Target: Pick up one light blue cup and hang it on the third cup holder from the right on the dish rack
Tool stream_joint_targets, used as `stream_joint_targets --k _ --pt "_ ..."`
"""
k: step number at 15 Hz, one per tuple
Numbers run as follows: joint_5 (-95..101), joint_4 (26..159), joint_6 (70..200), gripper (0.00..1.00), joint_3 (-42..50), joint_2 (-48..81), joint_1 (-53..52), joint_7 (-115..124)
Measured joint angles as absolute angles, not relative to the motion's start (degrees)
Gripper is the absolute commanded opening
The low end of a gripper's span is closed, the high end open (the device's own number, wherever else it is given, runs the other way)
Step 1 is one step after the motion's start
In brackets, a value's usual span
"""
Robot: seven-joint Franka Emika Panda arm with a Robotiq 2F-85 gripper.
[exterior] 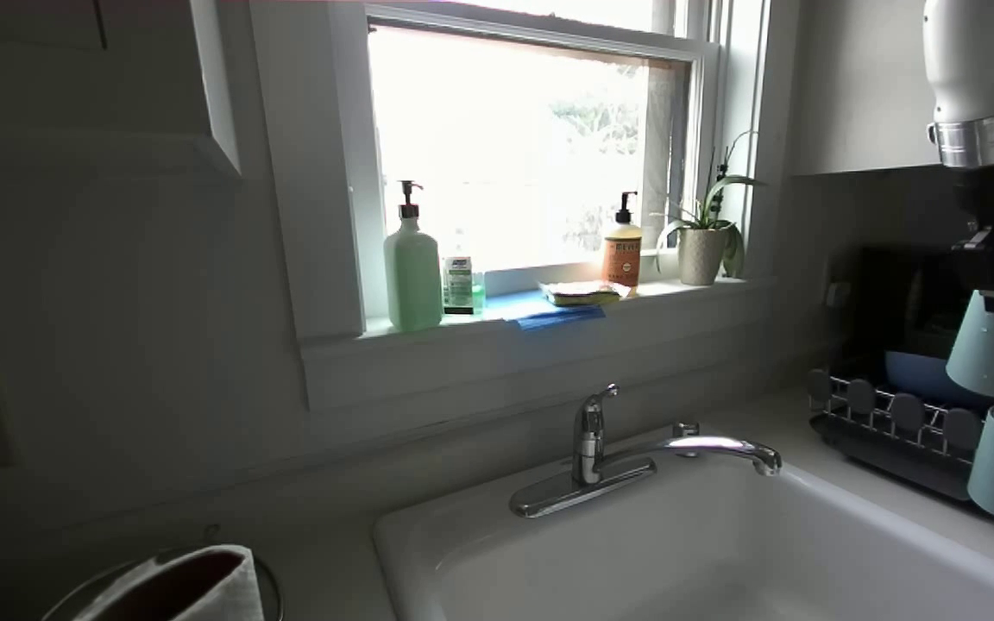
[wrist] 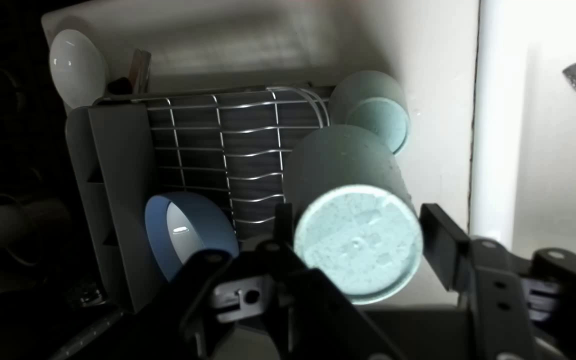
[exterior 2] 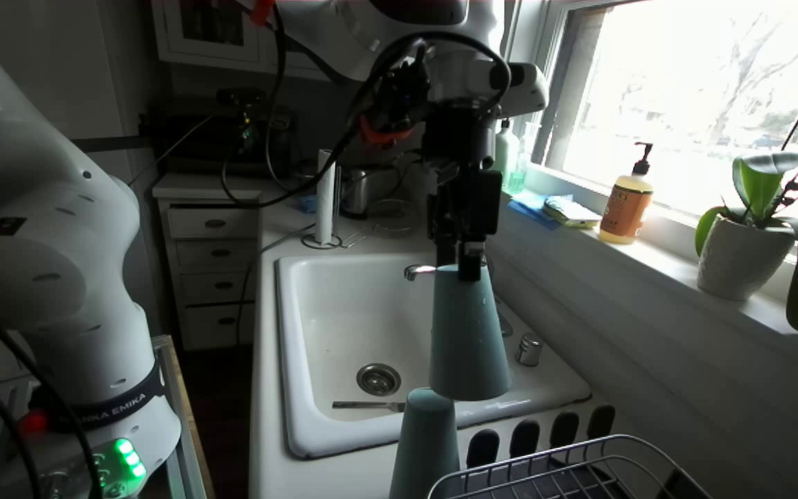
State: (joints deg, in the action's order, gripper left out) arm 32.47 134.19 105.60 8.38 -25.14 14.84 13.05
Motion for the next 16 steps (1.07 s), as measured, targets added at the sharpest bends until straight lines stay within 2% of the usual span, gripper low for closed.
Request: stream_joint_targets --k 6,11,16 --pt "24.9 130.2 112.2 0.39 11.8 -23.1 14.9 13.1" --pt "20.2 126.8 117.0 0.39 13.0 -15.7 15.0 13.1" --pt "17.1 122.2 116.4 0.39 13.5 -8.3 15.0 12.9"
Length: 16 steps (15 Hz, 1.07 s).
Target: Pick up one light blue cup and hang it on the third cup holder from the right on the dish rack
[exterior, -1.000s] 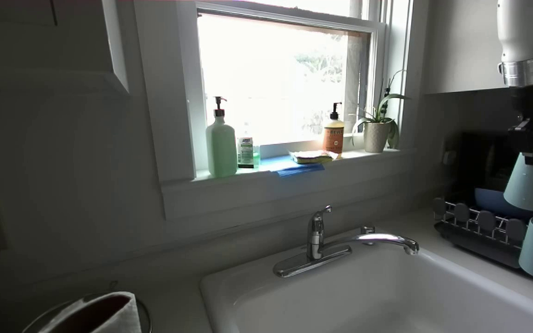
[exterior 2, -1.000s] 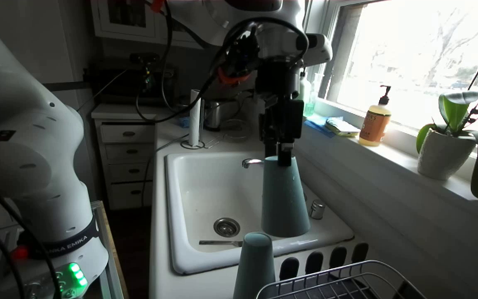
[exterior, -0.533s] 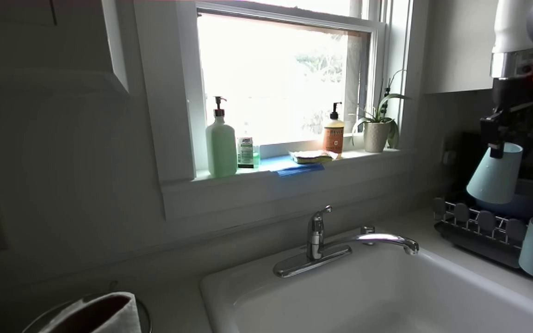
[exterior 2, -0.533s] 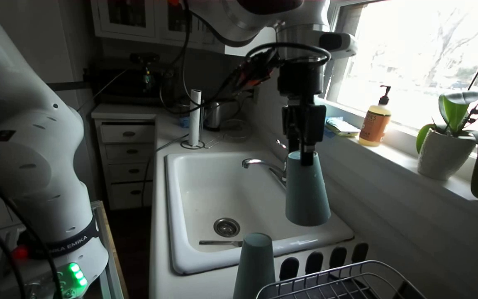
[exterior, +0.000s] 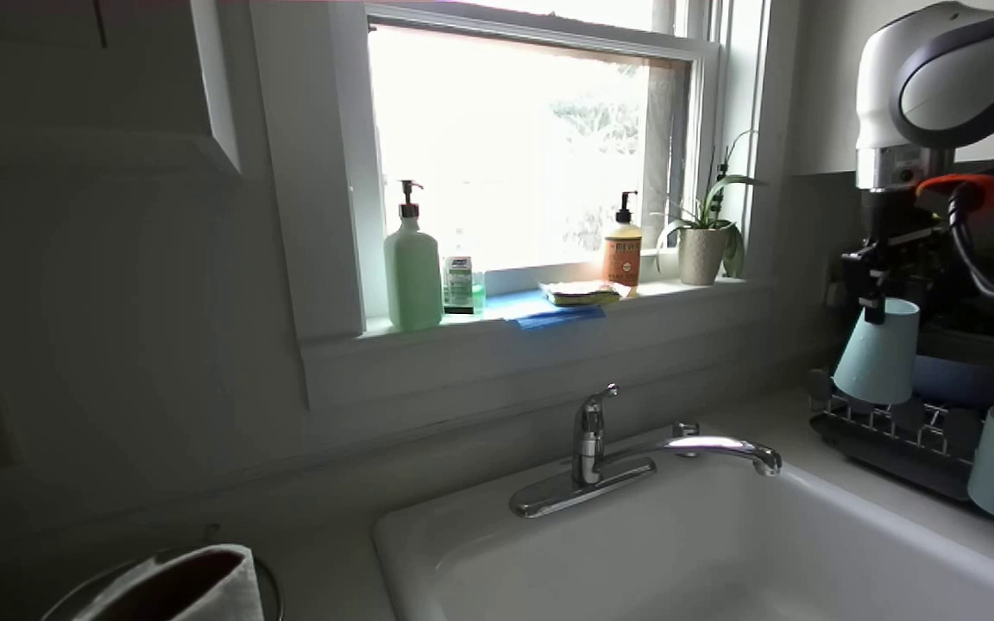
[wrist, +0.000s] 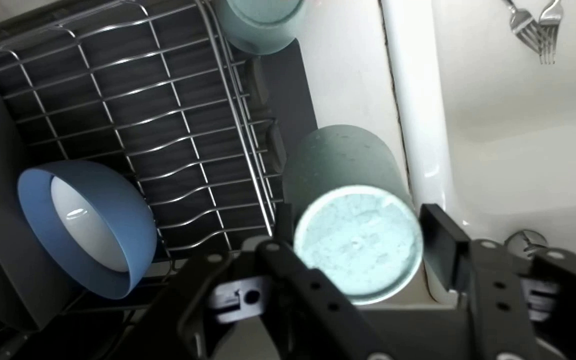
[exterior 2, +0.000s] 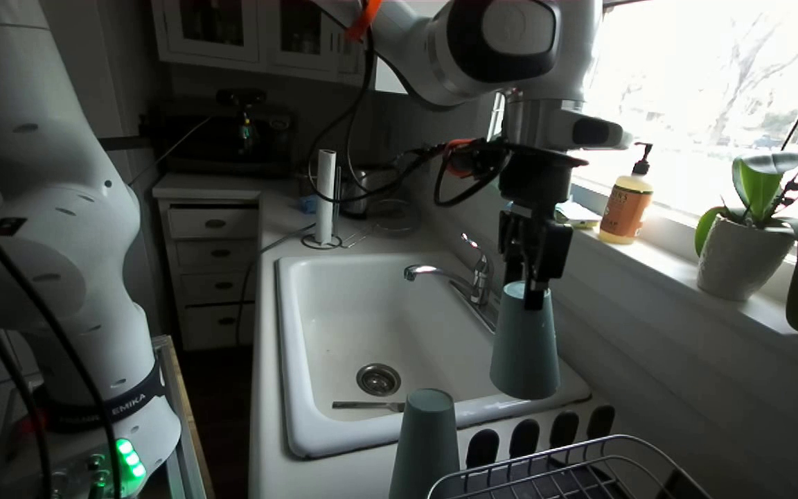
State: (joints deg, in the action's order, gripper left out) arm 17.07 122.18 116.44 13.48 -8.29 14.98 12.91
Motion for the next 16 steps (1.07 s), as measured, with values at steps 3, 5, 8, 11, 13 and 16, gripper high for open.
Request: stream_joint_targets --k 3,5,8,11,13,16 --pt "16.9 119.7 113.8 0.39 13.7 -5.6 15.2 13.1" --pt "16.9 118.1 111.3 0.39 13.8 -4.5 15.5 13.2" --pt "16.9 116.3 107.4 0.39 14.0 -3.6 15.6 13.5" --pt "16.9 115.4 106.7 0.39 14.5 -2.8 15.7 13.6" --pt "17.0 115.0 106.7 0.39 15.0 -1.9 15.7 13.6" --pt "17.0 114.5 106.9 0.39 15.7 -0.5 15.7 13.6"
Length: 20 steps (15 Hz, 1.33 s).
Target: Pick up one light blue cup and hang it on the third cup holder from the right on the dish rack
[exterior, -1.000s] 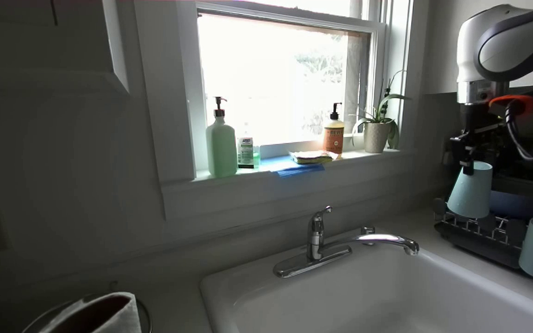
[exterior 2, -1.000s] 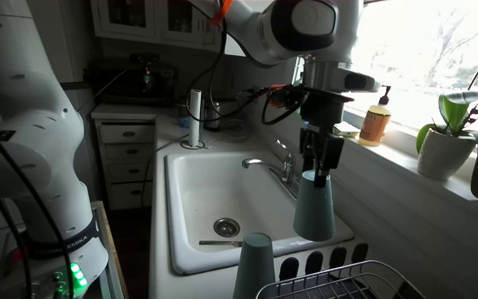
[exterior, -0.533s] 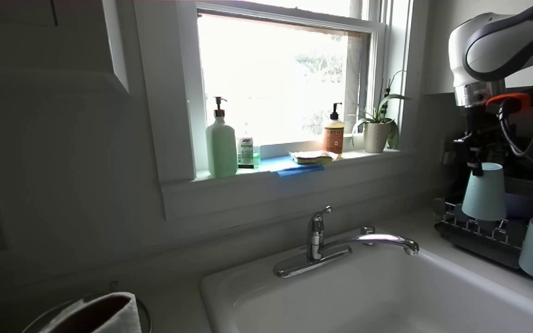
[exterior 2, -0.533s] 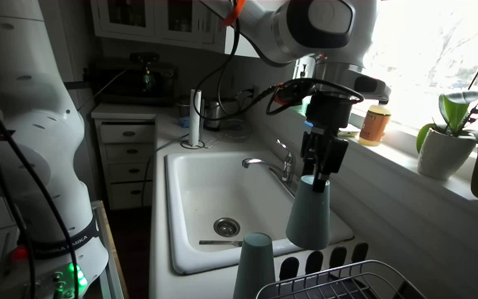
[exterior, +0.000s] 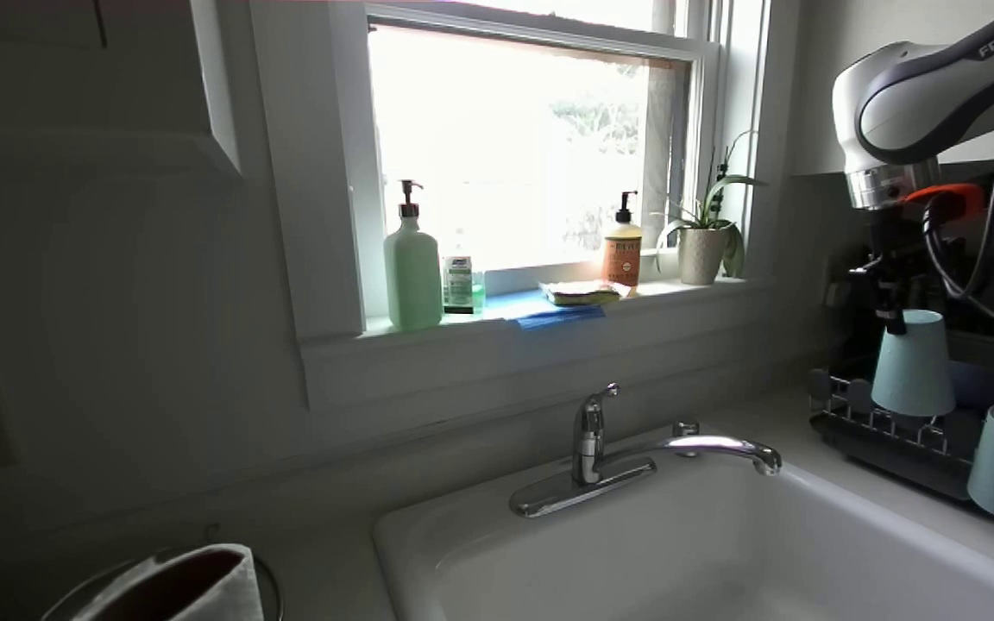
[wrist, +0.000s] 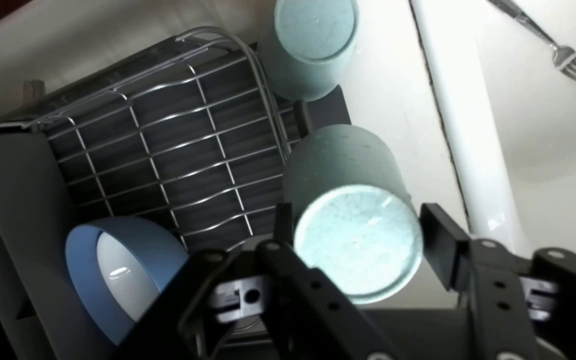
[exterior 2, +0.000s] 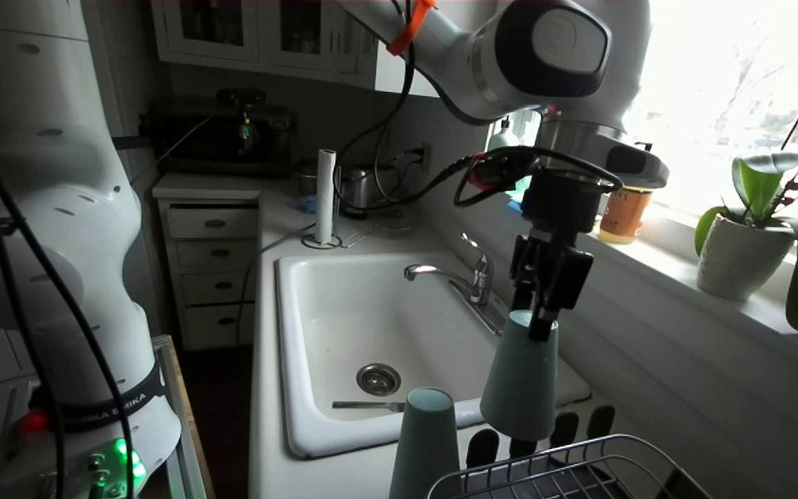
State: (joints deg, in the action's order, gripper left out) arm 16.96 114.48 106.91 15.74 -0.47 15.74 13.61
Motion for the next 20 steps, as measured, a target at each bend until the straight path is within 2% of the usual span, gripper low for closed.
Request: stream_joint_targets --k 20 --pt "17.0 113.9 115.0 0.39 15.7 4.4 15.5 12.1"
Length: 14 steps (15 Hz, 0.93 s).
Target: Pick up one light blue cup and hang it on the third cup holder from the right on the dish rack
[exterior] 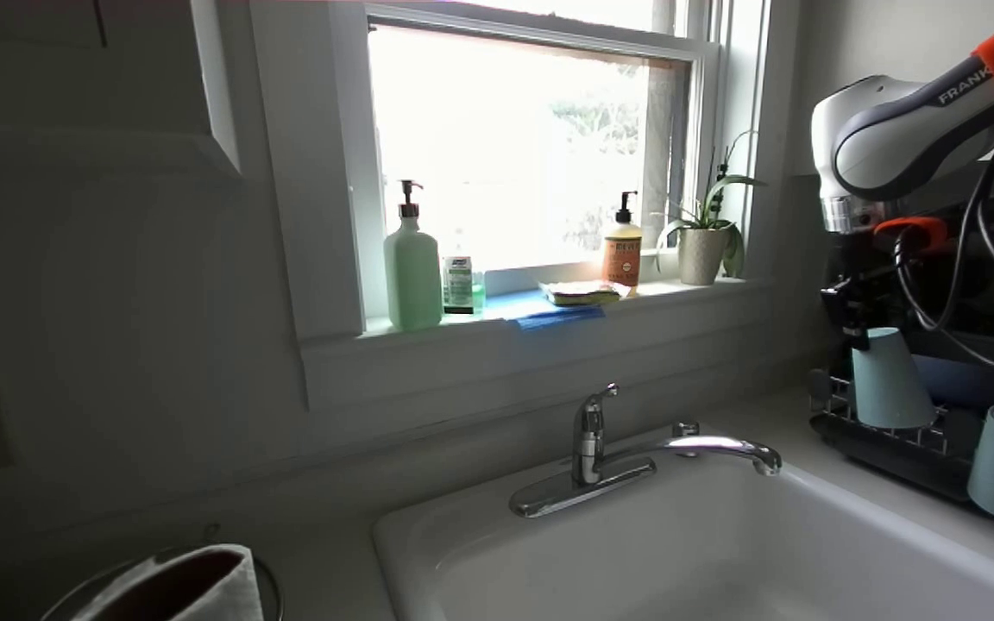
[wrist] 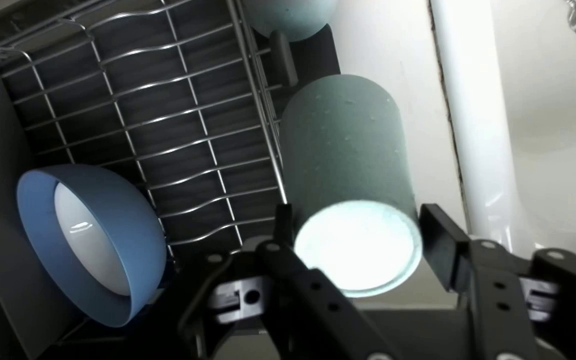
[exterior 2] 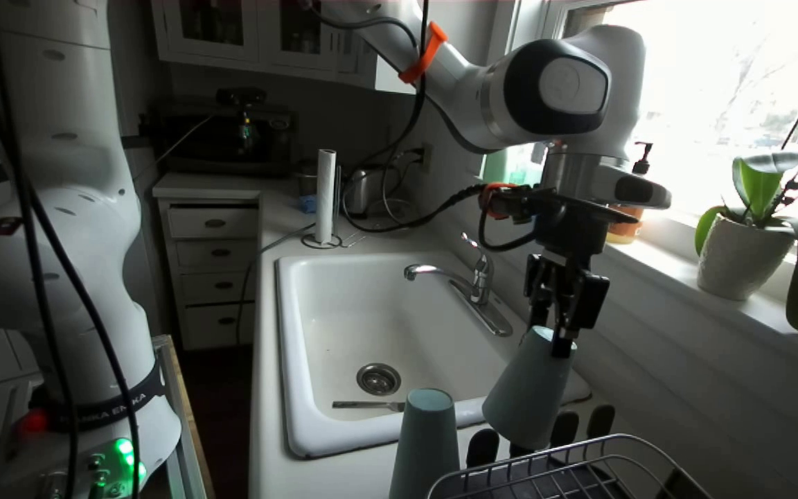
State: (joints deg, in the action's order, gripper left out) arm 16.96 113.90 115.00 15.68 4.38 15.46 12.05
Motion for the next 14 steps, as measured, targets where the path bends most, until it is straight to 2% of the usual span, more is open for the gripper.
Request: stream_joint_targets --k 6,7,8,9,11,14 --pt "18.5 114.0 114.1 0.39 15.5 6.7 14.9 12.1" --pt "19.2 114.0 113.7 0.51 15.5 7.0 14.7 12.1" --pt "20.0 114.0 113.0 0.88 15.4 7.3 14.4 12.1" --pt "20.7 114.0 112.2 0.9 15.4 7.4 14.1 12.2" --pt "22.0 114.0 110.8 0.99 15.4 7.6 13.8 12.2" --pt "23.0 114.0 109.3 1.0 15.4 7.7 13.8 12.2"
